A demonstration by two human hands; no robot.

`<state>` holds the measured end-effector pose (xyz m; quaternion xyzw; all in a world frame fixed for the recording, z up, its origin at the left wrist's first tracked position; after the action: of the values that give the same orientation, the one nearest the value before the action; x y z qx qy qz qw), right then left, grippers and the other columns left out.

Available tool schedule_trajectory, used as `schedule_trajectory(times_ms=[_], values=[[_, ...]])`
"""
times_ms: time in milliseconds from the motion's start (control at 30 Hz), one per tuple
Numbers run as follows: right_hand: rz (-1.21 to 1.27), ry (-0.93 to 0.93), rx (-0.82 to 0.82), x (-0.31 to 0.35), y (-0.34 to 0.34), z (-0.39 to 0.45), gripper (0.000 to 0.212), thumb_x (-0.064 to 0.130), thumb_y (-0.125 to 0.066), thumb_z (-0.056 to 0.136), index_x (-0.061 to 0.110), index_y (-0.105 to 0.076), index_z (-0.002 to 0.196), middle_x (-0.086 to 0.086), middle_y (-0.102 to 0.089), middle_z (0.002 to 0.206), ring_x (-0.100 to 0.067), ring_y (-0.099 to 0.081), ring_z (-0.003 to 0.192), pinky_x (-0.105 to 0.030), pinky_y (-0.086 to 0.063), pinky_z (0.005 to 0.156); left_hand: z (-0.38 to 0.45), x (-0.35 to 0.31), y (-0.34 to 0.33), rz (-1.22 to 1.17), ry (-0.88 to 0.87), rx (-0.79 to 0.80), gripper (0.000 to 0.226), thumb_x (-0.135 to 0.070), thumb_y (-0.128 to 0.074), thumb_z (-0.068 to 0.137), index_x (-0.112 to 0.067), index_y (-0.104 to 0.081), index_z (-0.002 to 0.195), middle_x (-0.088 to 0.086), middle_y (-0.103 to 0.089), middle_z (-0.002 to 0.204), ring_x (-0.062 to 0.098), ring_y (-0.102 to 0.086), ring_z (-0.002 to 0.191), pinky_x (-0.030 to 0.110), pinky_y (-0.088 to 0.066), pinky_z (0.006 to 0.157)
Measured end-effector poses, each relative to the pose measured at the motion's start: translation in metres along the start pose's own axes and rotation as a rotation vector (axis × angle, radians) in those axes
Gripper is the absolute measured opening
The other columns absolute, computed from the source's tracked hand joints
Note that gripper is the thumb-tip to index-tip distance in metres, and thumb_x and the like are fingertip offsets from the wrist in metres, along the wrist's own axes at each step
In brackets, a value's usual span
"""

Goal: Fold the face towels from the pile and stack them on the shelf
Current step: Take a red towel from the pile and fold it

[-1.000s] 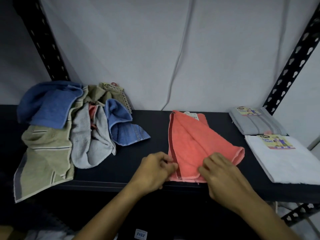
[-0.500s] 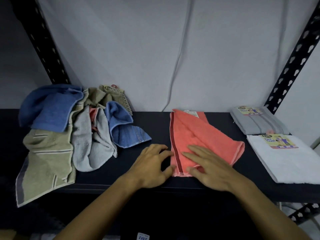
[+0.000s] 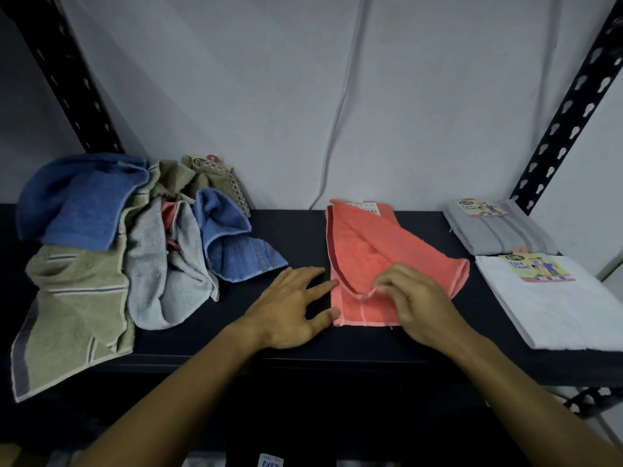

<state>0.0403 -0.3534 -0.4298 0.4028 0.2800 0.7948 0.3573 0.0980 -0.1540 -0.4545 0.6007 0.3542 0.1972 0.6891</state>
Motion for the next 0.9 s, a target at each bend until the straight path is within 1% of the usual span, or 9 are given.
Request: schedule_trajectory(times_ms=[133, 200, 267, 433, 533, 600, 700, 800, 900], values=[[-0.016, -0.090, -0.314, -0.008, 0.029, 0.008, 0.034, -0.020, -0.049, 0.084, 0.005, -0.068, 0.094, -0.001, -0.060, 0.092, -0.005, -0.056, 0.086, -0.012, -0.043, 0.081, 0.000, 0.001, 0.000, -0.004, 0.003, -0.004, 0.063, -0.062, -0.036, 0.097, -0.039, -0.026, 0.154, -0.009, -0.015, 0.163, 0.006, -0.005, 0.148, 0.036, -0.004, 0.123], [-0.153, -0.092, -0.400, -0.009, 0.040, 0.009, 0.036, -0.017, -0.043, 0.079, 0.002, -0.068, 0.096, -0.008, -0.059, 0.091, -0.017, -0.056, 0.084, -0.023, -0.045, 0.074, 0.000, 0.000, 0.000, -0.007, -0.001, -0.010, 0.062, -0.062, -0.037, 0.097, -0.039, -0.026, 0.154, -0.009, -0.016, 0.163, 0.006, -0.005, 0.148, 0.037, -0.004, 0.123], [-0.205, -0.040, -0.361, -0.005, 0.039, 0.006, 0.037, -0.008, -0.038, 0.079, 0.004, -0.068, 0.096, -0.009, -0.059, 0.091, -0.023, -0.056, 0.082, -0.032, -0.045, 0.068, 0.000, 0.000, 0.000, -0.016, 0.004, -0.020, 0.062, -0.062, -0.038, 0.096, -0.040, -0.027, 0.153, -0.009, -0.017, 0.162, 0.006, -0.005, 0.148, 0.036, -0.005, 0.123], [-0.223, 0.031, -0.135, 0.012, 0.010, -0.013, 0.028, 0.014, -0.041, 0.091, 0.015, -0.068, 0.097, 0.004, -0.058, 0.089, -0.015, -0.056, 0.077, -0.030, -0.049, 0.055, -0.002, -0.001, 0.001, -0.056, -0.011, -0.034, 0.065, -0.068, -0.041, 0.093, -0.039, -0.033, 0.151, -0.012, -0.019, 0.161, 0.005, -0.006, 0.148, 0.038, -0.005, 0.124], [-0.169, 0.011, -0.003, 0.012, 0.001, -0.017, 0.027, 0.028, -0.042, 0.095, 0.023, -0.066, 0.105, 0.011, -0.056, 0.094, -0.008, -0.056, 0.082, -0.020, -0.045, 0.060, -0.005, -0.007, 0.002, -0.028, -0.079, -0.064, 0.067, -0.069, -0.038, 0.093, -0.033, -0.037, 0.150, -0.014, -0.017, 0.162, 0.002, -0.005, 0.148, 0.040, -0.005, 0.124], [-0.196, 0.038, 0.115, 0.014, -0.001, -0.019, 0.030, 0.030, -0.042, 0.092, 0.025, -0.064, 0.112, 0.013, -0.055, 0.099, -0.005, -0.054, 0.087, -0.008, -0.035, 0.064, -0.009, -0.013, 0.000, -0.010, -0.098, -0.066, 0.066, -0.066, -0.036, 0.096, -0.030, -0.038, 0.150, -0.014, -0.019, 0.162, 0.000, -0.004, 0.148, 0.039, -0.002, 0.124], [-0.275, 0.057, 0.246, 0.012, -0.004, -0.020, 0.041, 0.024, -0.050, 0.083, 0.027, -0.061, 0.122, 0.013, -0.053, 0.105, -0.005, -0.053, 0.091, -0.012, -0.036, 0.065, -0.015, -0.024, -0.004, -0.001, -0.120, -0.086, 0.062, -0.062, -0.035, 0.098, -0.026, -0.041, 0.149, -0.011, -0.028, 0.159, -0.001, -0.012, 0.147, 0.036, -0.002, 0.124], [-0.319, 0.078, 0.239, 0.014, -0.003, -0.017, 0.038, 0.020, -0.051, 0.082, 0.027, -0.066, 0.116, 0.012, -0.055, 0.101, -0.011, -0.057, 0.090, -0.025, -0.048, 0.063, -0.016, -0.032, -0.006, -0.010, -0.120, -0.108, 0.061, -0.061, -0.038, 0.097, -0.025, -0.046, 0.145, -0.010, -0.036, 0.155, 0.001, -0.022, 0.144, 0.035, -0.006, 0.124], [-0.235, 0.078, 0.143, 0.018, 0.002, -0.017, 0.029, 0.014, -0.050, 0.084, 0.023, -0.069, 0.104, 0.013, -0.057, 0.099, -0.009, -0.057, 0.091, -0.027, -0.051, 0.063, -0.012, -0.029, 0.001, -0.025, -0.088, -0.119, 0.066, -0.066, -0.044, 0.093, -0.026, -0.045, 0.145, -0.011, -0.038, 0.154, 0.003, -0.025, 0.143, 0.036, -0.014, 0.123]])
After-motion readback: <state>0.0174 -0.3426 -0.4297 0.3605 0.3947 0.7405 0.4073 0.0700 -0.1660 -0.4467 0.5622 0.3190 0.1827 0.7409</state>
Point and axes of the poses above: each hand's wrist, its own z-axis towards the middle knuckle, its own y-axis out of the back of the hand, x = y × z, the point moved 5 cm from there along z, towards the middle knuckle
